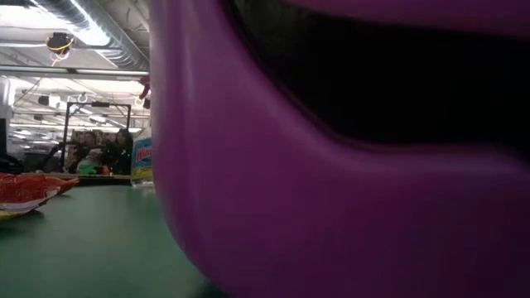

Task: Sort candy
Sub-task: Put the yellow candy into the violet bucket

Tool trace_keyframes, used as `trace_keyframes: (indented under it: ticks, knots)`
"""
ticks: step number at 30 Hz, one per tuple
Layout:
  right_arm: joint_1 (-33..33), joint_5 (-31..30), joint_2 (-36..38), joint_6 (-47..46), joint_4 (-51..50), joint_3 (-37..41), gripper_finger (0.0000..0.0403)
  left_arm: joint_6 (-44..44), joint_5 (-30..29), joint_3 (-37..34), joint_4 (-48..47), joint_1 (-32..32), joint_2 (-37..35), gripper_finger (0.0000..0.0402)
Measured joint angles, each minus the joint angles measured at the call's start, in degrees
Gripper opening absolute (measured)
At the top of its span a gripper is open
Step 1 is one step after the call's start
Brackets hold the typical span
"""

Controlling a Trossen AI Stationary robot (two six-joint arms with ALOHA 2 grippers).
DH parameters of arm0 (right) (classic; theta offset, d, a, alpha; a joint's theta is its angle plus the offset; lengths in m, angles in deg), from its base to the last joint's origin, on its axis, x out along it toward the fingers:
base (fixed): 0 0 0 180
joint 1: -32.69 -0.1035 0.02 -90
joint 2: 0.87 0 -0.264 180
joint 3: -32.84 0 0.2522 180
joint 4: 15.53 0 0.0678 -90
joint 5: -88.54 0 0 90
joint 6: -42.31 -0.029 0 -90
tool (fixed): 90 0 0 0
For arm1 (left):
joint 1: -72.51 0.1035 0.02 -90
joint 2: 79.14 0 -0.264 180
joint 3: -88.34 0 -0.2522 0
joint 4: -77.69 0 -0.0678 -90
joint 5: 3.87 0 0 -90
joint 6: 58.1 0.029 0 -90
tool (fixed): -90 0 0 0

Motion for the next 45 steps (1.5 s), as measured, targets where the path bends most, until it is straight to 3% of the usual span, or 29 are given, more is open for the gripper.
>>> trace_keyframes:
  ticks: [7, 12, 22, 30, 33, 38, 45]
  knots:
    - [0.0, 0.0, 0.0, 0.1, 0.0, 0.0, 0.0165, 1.5, -0.1, 0.1, 0.2, 0.1, -0.1, 0.0157]
    - [0.0, 0.0, -0.2, 0.1, 0.0, 0.0, 0.0165, 2.2, -0.5, 2.7, -5.2, 0.2, -1.4, 0.0157]
    - [0.0, -0.1, -4.2, 0.1, 0.0, 0.0, 0.0165, 9.3, -7.6, 8.1, -17.2, 0.5, -5.5, 0.0157]
    - [0.0, -0.1, -5.6, 0.1, 0.7, 0.0, 0.0165, 16.0, -10.7, 7.7, -18.5, -1.0, -12.2, 0.0157]
    - [0.0, -0.1, -5.6, 0.2, 2.0, 0.0, 0.0165, 16.2, -13.0, 5.7, -20.6, -0.8, -13.8, 0.0157]
    - [0.0, 0.4, -5.6, 0.2, 3.4, 0.0, 0.0165, 11.5, -15.5, -3.3, -18.7, -0.8, -18.2, 0.0157]
    - [0.0, 0.4, -5.6, 0.2, 3.3, 0.0, 0.0165, 7.7, -17.2, -17.7, -6.3, -1.0, -26.7, 0.0157]
